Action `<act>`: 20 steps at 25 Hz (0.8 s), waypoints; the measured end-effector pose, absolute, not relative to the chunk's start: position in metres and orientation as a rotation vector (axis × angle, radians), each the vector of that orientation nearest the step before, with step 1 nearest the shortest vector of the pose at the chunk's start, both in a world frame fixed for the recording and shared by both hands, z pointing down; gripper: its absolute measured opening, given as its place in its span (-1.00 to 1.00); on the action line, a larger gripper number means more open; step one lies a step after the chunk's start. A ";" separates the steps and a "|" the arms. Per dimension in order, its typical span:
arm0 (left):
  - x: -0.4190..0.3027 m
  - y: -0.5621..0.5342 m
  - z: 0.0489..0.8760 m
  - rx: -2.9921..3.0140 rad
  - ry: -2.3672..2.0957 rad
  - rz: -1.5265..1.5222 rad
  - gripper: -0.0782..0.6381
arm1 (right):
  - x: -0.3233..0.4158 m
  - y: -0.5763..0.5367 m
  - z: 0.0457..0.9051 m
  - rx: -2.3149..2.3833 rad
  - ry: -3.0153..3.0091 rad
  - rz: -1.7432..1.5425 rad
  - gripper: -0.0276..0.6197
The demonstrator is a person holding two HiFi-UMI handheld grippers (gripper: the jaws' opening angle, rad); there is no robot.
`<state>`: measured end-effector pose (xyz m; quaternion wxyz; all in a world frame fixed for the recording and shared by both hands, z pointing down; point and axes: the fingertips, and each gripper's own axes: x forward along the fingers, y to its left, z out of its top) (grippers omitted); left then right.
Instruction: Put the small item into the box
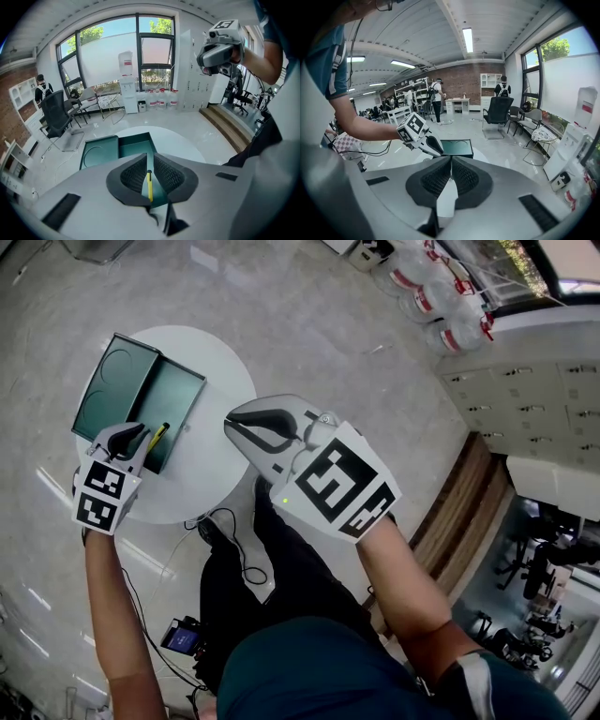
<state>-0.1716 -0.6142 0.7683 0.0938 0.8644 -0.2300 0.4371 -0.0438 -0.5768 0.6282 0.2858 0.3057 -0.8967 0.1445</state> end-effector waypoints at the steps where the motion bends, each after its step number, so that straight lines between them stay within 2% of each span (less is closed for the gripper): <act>1: -0.173 -0.612 0.760 2.572 -0.686 1.294 -0.67 | -0.045 -0.575 0.622 0.819 -2.399 0.381 -0.80; 11: -0.186 -0.578 0.622 2.739 -0.795 1.199 -0.67 | -0.059 -0.540 0.533 0.866 -2.433 0.290 -0.79; 20: -0.191 -0.513 0.452 2.969 -0.929 0.900 -0.73 | -0.071 -0.490 0.426 0.940 -2.561 0.258 -0.80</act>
